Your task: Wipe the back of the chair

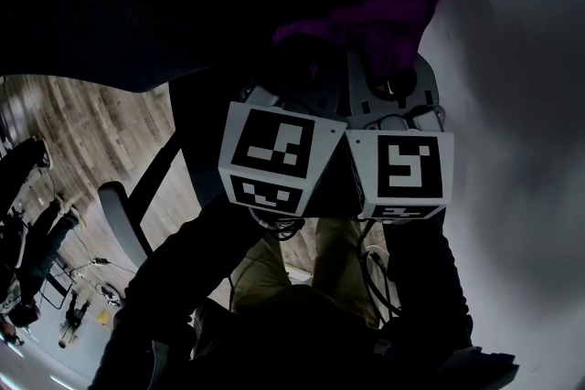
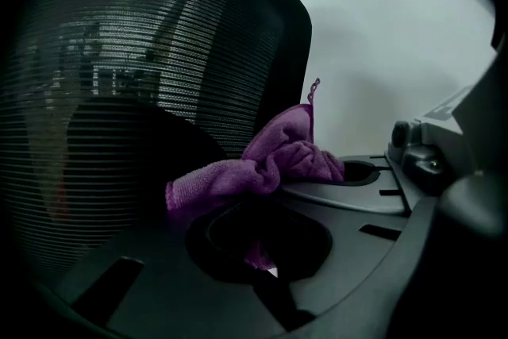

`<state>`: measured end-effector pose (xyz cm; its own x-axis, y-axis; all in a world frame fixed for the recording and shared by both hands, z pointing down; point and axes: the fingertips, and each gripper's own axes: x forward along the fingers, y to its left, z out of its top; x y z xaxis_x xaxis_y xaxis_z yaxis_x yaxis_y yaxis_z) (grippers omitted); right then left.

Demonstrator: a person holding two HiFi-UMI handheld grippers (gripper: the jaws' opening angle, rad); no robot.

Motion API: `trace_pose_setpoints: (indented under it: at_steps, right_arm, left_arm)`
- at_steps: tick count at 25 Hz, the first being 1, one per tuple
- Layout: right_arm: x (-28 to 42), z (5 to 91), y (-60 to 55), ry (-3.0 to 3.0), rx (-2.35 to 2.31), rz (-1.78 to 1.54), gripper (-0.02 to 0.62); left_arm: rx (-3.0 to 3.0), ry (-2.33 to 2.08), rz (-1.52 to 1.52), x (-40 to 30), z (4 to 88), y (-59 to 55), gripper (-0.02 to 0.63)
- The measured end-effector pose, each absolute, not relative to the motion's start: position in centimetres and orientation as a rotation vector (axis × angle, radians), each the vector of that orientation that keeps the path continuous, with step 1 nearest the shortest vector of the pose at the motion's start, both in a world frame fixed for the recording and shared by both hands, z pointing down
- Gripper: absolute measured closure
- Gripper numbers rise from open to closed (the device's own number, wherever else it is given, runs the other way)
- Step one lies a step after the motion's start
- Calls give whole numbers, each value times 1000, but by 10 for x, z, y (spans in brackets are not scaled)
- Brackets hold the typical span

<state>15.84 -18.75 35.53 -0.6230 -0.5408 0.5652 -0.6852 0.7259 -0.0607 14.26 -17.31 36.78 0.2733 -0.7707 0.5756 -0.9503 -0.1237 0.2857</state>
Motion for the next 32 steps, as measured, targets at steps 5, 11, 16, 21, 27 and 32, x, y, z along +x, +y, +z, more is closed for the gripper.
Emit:
trace_pose_setpoints:
  at_steps: [5,11,16,21,27,32]
  right_arm:
    - [167,349,-200,-2402,945,371,532]
    - [166,347,-192,-2423,937,348,532]
    - [150,363,-181,-2447,923,331,532]
    - [170,355,-171,-2453,946,348,532]
    - [163,368,-180,-2453,1025,352,532]
    - [185,358,-170,-2437,1052,395,534]
  left_arm:
    - [1957,-1534,390,151,362,-186,612]
    - [1975,-1560,396,150,359,-179,612]
    - [1983,-1597,395,133,375,-169,611]
    - [1986,-1591,373,154,368,-158,611]
    - [2034,-1584,328,146,380,-167,611]
    - [2077,-1587,355,165,363,-160,611]
